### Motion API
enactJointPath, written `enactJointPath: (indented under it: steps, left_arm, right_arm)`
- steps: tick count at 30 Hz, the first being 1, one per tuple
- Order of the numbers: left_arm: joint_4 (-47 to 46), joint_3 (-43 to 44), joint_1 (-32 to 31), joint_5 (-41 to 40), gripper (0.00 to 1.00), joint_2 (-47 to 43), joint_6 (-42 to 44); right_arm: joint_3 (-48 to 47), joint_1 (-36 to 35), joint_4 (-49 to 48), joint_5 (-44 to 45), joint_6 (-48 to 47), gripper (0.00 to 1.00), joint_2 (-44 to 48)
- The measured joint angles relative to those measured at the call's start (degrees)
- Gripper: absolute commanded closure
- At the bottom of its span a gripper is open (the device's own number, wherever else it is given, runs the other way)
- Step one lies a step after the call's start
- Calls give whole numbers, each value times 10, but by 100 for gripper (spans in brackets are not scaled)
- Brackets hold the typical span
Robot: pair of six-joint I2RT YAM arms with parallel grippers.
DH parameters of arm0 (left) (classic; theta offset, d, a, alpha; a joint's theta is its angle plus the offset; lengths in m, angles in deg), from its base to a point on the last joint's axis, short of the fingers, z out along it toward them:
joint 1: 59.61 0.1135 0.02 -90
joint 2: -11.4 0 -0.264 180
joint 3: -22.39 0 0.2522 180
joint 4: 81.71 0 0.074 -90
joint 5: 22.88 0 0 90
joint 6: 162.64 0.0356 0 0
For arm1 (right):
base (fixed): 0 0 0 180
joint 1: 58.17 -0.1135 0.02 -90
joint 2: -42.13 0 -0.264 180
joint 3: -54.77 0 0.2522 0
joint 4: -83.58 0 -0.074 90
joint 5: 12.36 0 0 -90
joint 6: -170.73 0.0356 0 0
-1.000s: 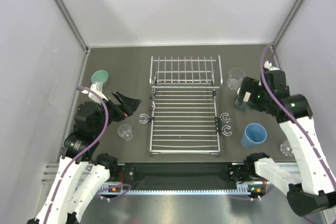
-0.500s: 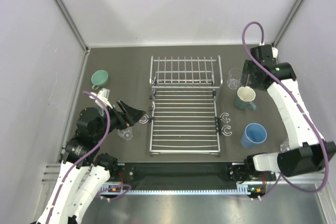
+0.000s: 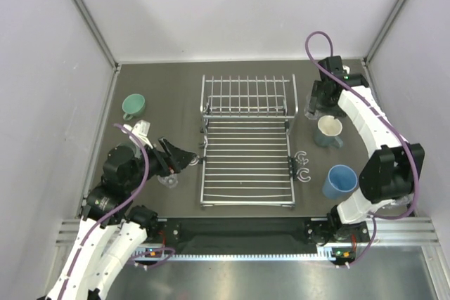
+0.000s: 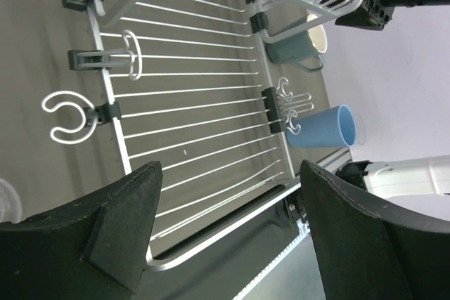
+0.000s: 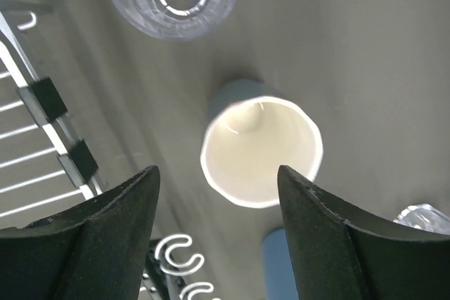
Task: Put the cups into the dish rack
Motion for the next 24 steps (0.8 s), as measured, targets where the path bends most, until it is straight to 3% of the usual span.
enactJointPath:
  steps: [3, 11, 24]
  left_arm:
    - [13, 3, -2, -9, 16, 0, 10]
    - [23, 12, -4, -24, 16, 0, 27]
    - [26, 12, -4, -23, 19, 5, 25]
  right_arm:
    - [9, 0, -25, -9, 8, 41, -12]
    - [65, 0, -53, -16, 33, 51, -35]
    - [115, 1, -103, -12, 44, 85, -37]
